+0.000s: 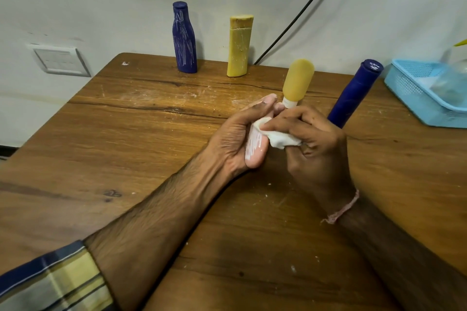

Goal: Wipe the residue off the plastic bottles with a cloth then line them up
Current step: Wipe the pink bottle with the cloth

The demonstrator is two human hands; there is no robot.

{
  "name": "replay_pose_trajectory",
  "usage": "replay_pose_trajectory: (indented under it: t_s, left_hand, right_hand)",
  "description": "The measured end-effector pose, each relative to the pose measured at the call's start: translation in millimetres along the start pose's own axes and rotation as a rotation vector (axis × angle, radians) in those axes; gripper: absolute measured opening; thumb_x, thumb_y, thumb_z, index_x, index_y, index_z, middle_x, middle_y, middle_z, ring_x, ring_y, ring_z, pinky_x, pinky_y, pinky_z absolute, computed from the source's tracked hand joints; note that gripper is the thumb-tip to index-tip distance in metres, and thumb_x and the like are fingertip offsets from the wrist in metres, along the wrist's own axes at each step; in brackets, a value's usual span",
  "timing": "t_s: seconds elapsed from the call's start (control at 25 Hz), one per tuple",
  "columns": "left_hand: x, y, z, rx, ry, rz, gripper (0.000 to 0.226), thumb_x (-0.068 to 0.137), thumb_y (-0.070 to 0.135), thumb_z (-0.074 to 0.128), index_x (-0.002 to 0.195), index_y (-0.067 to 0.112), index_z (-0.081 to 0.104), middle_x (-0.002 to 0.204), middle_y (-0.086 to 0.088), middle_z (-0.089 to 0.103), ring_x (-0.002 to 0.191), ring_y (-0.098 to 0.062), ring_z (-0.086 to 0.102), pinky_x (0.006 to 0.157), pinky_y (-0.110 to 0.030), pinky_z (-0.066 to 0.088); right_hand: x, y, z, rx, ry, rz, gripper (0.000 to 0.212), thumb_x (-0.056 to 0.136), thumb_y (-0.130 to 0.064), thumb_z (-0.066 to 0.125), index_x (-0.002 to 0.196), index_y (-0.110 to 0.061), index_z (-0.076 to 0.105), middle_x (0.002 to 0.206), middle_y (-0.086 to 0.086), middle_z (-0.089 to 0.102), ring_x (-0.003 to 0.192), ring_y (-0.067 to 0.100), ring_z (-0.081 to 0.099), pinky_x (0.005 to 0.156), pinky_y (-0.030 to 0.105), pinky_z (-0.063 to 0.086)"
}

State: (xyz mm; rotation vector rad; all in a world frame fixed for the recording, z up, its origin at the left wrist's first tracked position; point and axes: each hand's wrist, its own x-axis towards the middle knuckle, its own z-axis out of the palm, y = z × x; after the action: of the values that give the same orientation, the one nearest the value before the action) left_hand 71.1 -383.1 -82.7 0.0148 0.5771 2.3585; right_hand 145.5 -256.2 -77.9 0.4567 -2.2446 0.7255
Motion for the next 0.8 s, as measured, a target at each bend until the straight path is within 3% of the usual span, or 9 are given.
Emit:
replay_pose_trajectory:
  t_s: [0.16, 0.28, 0.36, 0.48, 0.6, 0.68, 0.8]
  left_hand:
    - [0.9, 1.9, -2.8, 0.066, -0.006, 0.057, 0.040, 0.081, 0.015, 0.075, 0.117, 0.007, 0.061, 0.099, -0.012, 0.068, 0.089, -0.019, 0.057, 0.084, -0.032, 0.052]
    - [0.0, 6.9, -8.1, -0.011, -0.016, 0.054, 0.041, 0.101, 0.021, 0.050, 0.133, -0.005, 0.054, 0.122, -0.025, 0.064, 0.105, -0.031, 0.062, 0.098, -0.040, 0.051]
    - [-1.9, 7.7, -7.4, -0.064, -0.030, 0.036, 0.046, 0.102, 0.019, 0.041, 0.139, -0.007, 0.049, 0.133, -0.030, 0.060, 0.115, -0.040, 0.062, 0.106, -0.049, 0.049]
    - [-1.5, 4.6, -3.2, -0.040, -0.039, 0.076, 0.040, 0.100, 0.011, 0.047, 0.139, 0.001, 0.049, 0.124, -0.027, 0.065, 0.104, -0.036, 0.066, 0.097, -0.048, 0.056]
    - [1.1, 1.9, -3.0, -0.006, -0.014, 0.112, 0.047, 0.100, 0.004, 0.050, 0.146, 0.001, 0.045, 0.120, -0.027, 0.067, 0.101, -0.037, 0.069, 0.093, -0.048, 0.058]
    - [0.9, -0.1, -2.2, 0.013, -0.013, 0.106, 0.042, 0.102, 0.005, 0.046, 0.143, 0.002, 0.048, 0.114, -0.026, 0.068, 0.099, -0.037, 0.070, 0.093, -0.048, 0.057]
    - [0.9, 0.8, -2.4, 0.012, -0.003, 0.122, 0.034, 0.103, 0.005, 0.044, 0.136, 0.006, 0.051, 0.110, -0.024, 0.069, 0.096, -0.034, 0.069, 0.096, -0.047, 0.055]
  right_hand:
    - [-2.6, 3.1, -11.2, 0.059, -0.051, -0.057, 0.027, 0.082, 0.004, 0.061, 0.100, -0.007, 0.077, 0.103, 0.008, 0.069, 0.099, 0.012, 0.064, 0.088, 0.015, 0.051]
    - [-5.6, 3.8, -2.9, -0.011, 0.040, 0.041, 0.029, 0.083, 0.004, 0.064, 0.106, -0.008, 0.076, 0.106, 0.008, 0.071, 0.099, 0.010, 0.064, 0.087, 0.012, 0.051]
    - [-7.5, 3.9, -0.5, -0.010, 0.058, 0.091, 0.029, 0.083, 0.001, 0.066, 0.109, -0.008, 0.075, 0.108, 0.008, 0.072, 0.100, 0.009, 0.065, 0.087, 0.009, 0.051]
    - [-6.7, 5.7, -0.6, -0.008, 0.110, 0.154, 0.026, 0.086, -0.004, 0.070, 0.112, -0.007, 0.074, 0.111, 0.007, 0.073, 0.103, 0.009, 0.066, 0.090, 0.009, 0.050]
    - [-0.4, 7.4, 4.0, -0.045, 0.195, 0.217, 0.026, 0.088, -0.005, 0.071, 0.114, -0.007, 0.074, 0.113, 0.008, 0.073, 0.106, 0.011, 0.066, 0.094, 0.018, 0.054]
    - [-0.4, 6.1, 6.8, -0.063, 0.139, 0.182, 0.028, 0.087, -0.003, 0.070, 0.115, -0.006, 0.074, 0.114, 0.010, 0.071, 0.106, 0.014, 0.066, 0.093, 0.022, 0.056]
    - [-6.1, 4.9, 1.7, 0.001, -0.034, 0.040, 0.030, 0.085, -0.004, 0.069, 0.115, -0.006, 0.074, 0.107, 0.011, 0.069, 0.100, 0.012, 0.062, 0.085, 0.017, 0.055]
